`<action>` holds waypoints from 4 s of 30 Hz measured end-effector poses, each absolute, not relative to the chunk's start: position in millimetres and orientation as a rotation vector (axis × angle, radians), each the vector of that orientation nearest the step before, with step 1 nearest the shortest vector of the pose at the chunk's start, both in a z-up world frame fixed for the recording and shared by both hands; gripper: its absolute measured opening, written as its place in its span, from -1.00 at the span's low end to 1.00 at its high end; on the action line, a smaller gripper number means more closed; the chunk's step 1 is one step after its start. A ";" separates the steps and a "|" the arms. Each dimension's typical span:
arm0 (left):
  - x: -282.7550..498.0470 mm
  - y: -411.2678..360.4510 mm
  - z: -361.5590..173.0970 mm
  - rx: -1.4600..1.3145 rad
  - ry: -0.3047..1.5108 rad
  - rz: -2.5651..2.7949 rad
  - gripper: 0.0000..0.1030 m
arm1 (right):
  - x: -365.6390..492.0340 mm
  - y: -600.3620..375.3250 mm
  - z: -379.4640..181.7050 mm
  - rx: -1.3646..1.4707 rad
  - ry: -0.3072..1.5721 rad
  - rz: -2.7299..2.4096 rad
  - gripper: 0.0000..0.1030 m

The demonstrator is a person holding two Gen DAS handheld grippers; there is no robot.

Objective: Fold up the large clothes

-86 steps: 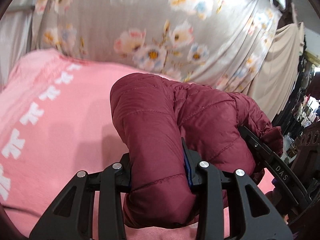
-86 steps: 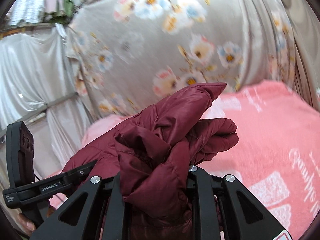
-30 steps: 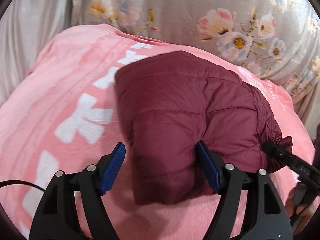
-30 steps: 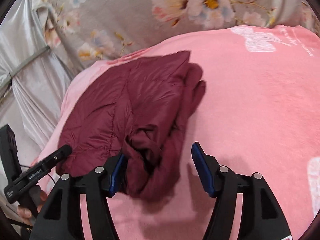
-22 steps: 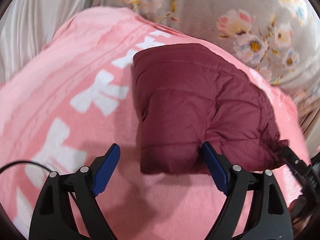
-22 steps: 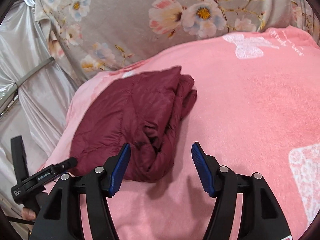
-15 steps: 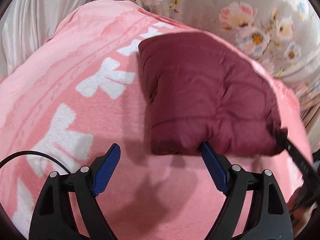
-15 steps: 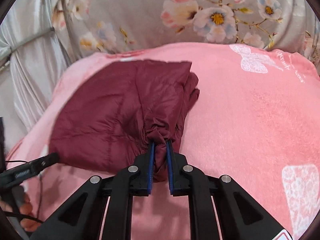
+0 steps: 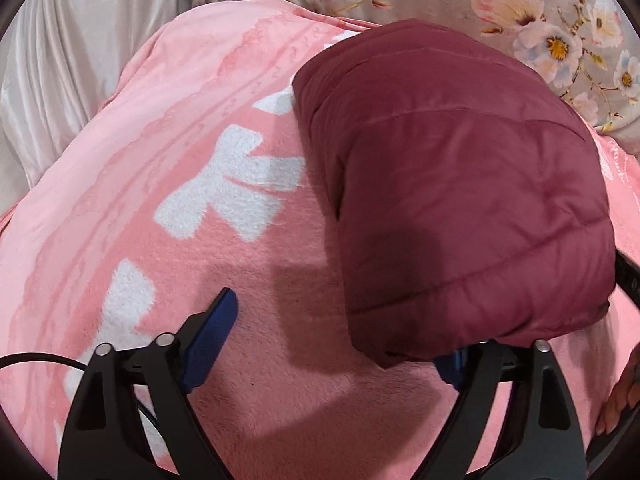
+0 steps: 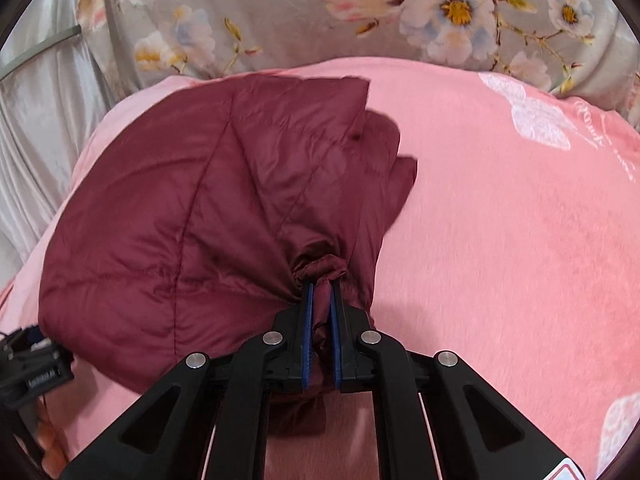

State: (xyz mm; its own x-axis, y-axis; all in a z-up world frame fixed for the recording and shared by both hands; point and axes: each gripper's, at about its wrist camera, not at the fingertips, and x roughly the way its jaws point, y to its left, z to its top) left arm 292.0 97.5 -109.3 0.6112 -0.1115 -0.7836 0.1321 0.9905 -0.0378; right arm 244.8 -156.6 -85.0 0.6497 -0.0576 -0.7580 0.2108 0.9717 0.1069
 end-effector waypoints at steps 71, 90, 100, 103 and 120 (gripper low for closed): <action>170.4 82.4 -90.9 0.043 0.613 -0.015 0.91 | 94.5 -131.1 -63.1 0.076 0.664 -0.200 0.66; 162.1 75.1 -86.3 0.074 0.572 0.006 0.90 | 96.1 -126.8 -63.3 0.054 0.661 -0.207 0.66; 161.7 75.1 -85.8 0.076 0.571 0.004 0.90 | 96.2 -126.2 -63.3 0.055 0.660 -0.207 0.66; 161.7 74.8 -85.7 0.076 0.571 0.004 0.90 | 96.2 -126.3 -63.2 0.054 0.660 -0.207 0.66; 160.6 74.6 -84.2 0.080 0.564 0.005 0.90 | 95.8 -126.8 -62.8 0.044 0.659 -0.207 0.66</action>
State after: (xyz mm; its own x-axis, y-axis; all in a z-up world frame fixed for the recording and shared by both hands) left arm 160.6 74.6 -84.2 0.8454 0.0272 -0.5334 0.0168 0.9969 0.0774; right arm 95.8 -126.8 -62.8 0.7708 -0.1766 -0.6121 0.2043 0.9786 -0.0251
